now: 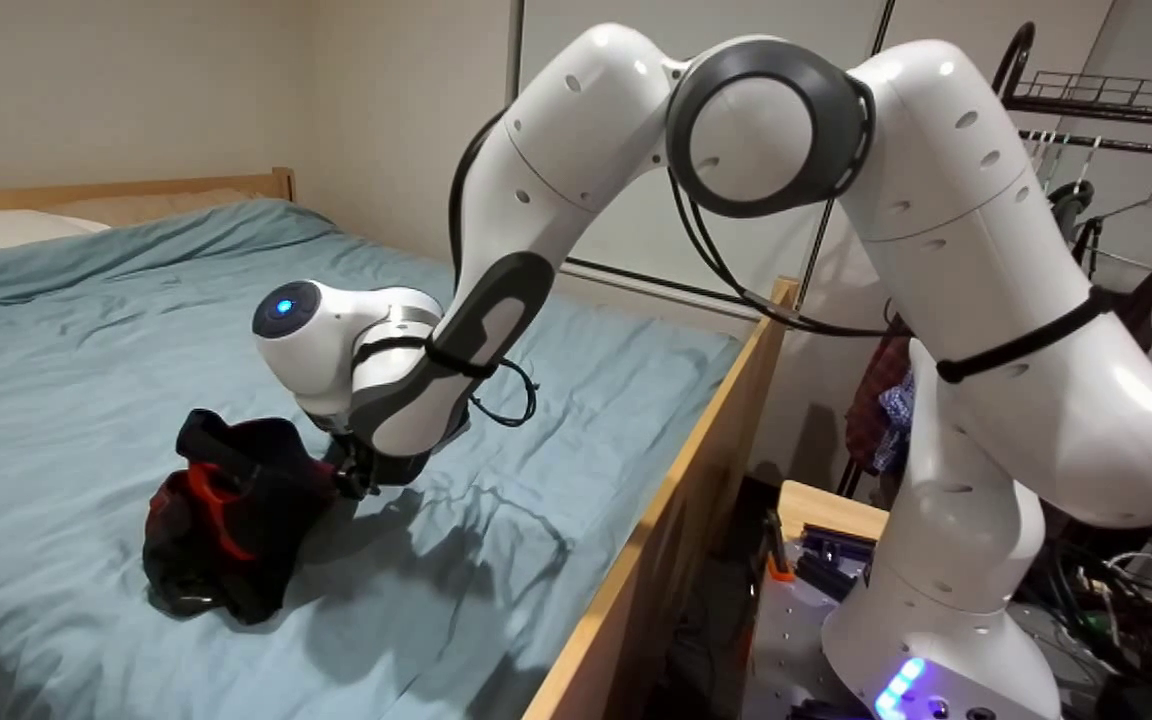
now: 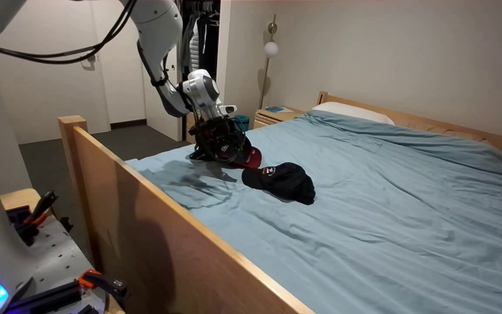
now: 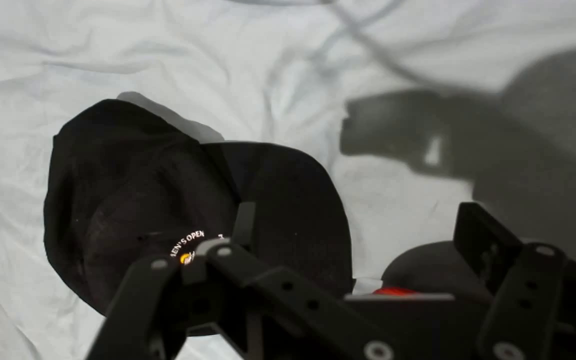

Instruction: Turn the cap upside down

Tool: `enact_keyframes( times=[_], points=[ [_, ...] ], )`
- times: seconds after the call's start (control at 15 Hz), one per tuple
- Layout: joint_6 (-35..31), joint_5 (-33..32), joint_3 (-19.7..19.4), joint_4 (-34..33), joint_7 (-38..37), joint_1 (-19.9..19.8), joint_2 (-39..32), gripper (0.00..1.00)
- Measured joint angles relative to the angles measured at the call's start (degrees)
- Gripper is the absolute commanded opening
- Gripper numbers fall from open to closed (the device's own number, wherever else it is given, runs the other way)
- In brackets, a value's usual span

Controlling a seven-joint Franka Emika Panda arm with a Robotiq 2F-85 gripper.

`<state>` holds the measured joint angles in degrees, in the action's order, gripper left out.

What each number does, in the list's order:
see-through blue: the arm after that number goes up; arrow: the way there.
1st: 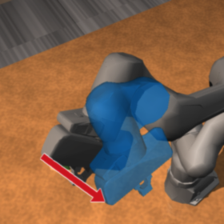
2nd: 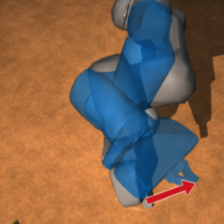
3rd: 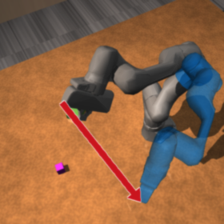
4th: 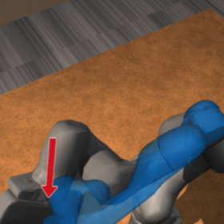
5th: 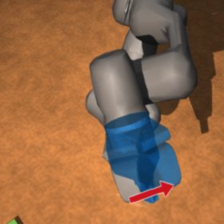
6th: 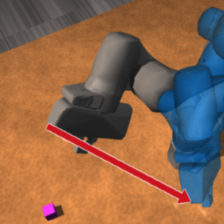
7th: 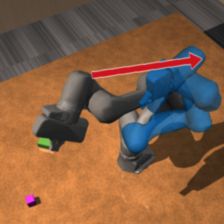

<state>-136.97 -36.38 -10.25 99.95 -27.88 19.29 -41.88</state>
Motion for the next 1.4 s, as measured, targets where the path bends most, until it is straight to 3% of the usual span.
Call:
enact_keyframes(
  times=[0.27,0.47,0.93,1.4],
  points=[
    [2.2,-4.8,-3.5,-2.7,-5.0,1.7,-2.8,1.0],
    [2.0,-5.6,-3.9,-6.2,-6.2,1.3,-7.0,1.0],
    [-1.3,-5.6,-4.6,-13.3,-9.8,1.2,-14.5,1.0],
    [-5.6,-7.8,-7.8,-17.9,-14.4,1.5,-18.0,1.0]
  ],
)
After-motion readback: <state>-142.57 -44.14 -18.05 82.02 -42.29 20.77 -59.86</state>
